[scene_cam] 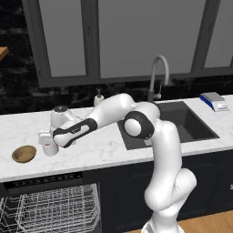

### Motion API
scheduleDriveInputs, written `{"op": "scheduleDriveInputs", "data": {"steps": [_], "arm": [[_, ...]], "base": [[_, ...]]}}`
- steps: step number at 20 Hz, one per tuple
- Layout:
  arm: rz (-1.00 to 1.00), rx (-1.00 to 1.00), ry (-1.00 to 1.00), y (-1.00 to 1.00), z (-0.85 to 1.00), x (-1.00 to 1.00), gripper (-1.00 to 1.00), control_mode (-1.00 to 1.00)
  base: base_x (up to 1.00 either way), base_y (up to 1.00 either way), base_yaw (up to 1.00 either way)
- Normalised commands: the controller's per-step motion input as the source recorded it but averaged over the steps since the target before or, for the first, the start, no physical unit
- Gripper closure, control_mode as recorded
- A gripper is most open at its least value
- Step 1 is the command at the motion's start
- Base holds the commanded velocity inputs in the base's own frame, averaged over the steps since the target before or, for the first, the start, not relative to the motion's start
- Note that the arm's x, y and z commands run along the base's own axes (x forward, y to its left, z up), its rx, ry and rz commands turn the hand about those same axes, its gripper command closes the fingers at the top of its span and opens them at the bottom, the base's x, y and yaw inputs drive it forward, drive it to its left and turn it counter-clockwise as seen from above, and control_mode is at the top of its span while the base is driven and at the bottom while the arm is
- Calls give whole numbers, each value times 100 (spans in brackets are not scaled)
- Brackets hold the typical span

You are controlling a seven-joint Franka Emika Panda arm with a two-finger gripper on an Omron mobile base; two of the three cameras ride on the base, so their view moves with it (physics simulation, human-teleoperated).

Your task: Pick up the cup and bowl from the counter, place them in the dishwasher, and close the dishwasher door.

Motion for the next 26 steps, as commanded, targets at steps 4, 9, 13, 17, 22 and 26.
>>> {"op": "scheduleDriveInputs", "data": {"steps": [4, 9, 13, 17, 22, 26], "arm": [[0, 0, 0, 0, 0, 0, 100, -100], [0, 0, 0, 0, 0, 0, 100, -100], [0, 0, 0, 0, 0, 0, 100, -100], [0, 0, 0, -9, -1, -17, 100, -100], [0, 4, 0, -63, -3, -76, 100, -100], [0, 7, 0, -81, -2, -98, 100, -100]], "base": [[0, 0, 0], [0, 0, 0], [0, 0, 0], [0, 0, 0], [0, 0, 0], [0, 0, 0]]}}
